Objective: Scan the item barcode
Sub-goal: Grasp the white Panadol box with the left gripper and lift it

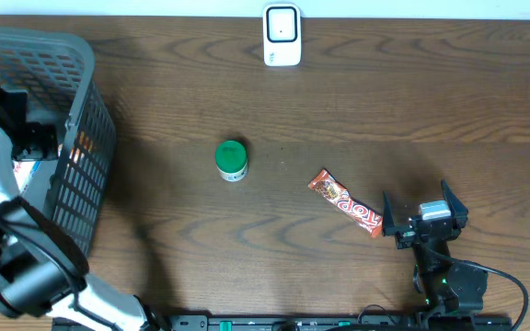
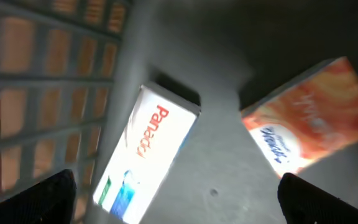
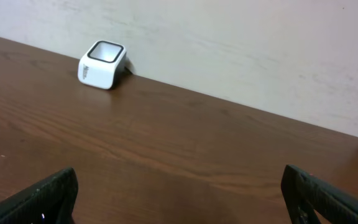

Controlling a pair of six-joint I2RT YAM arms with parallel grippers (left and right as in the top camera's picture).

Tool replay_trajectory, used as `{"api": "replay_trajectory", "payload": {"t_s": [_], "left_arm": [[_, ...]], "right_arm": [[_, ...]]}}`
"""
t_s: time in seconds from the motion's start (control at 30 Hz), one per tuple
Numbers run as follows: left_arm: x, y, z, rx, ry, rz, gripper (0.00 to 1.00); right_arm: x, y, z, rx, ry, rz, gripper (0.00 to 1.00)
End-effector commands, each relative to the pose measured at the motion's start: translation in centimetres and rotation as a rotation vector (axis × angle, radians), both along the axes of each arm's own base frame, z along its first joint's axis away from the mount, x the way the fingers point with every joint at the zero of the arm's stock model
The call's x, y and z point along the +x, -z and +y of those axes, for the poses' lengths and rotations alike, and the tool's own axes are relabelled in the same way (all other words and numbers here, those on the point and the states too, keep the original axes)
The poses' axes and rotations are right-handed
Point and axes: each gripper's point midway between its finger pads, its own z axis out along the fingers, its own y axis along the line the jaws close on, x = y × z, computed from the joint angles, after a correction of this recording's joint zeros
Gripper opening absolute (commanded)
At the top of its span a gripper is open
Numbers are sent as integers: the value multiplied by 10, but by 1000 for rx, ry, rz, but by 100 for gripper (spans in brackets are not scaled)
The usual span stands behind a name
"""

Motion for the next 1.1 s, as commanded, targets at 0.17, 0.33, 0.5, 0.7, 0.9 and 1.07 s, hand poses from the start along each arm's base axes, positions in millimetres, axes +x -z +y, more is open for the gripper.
{"api": "replay_trajectory", "payload": {"t_s": [0.17, 0.33, 0.5, 0.7, 0.9, 1.07], "left_arm": [[-5, 62, 21, -7, 72, 126, 98], [-2, 77, 38, 21, 64, 123, 98], [-3, 78, 49, 48, 78, 118, 98], [-5, 79, 53, 15, 68, 87, 98], [-9, 98, 40, -111, 53, 68, 98], [-12, 114, 35, -157, 15, 81, 98]], "right_arm": [[0, 1, 2, 15, -7, 4, 99], [0, 1, 2, 15, -7, 4, 99], [0, 1, 2, 15, -7, 4, 99], [0, 1, 2, 15, -7, 4, 99], [0, 1, 2, 15, -7, 4, 99], [0, 1, 2, 15, -7, 4, 99]]}}
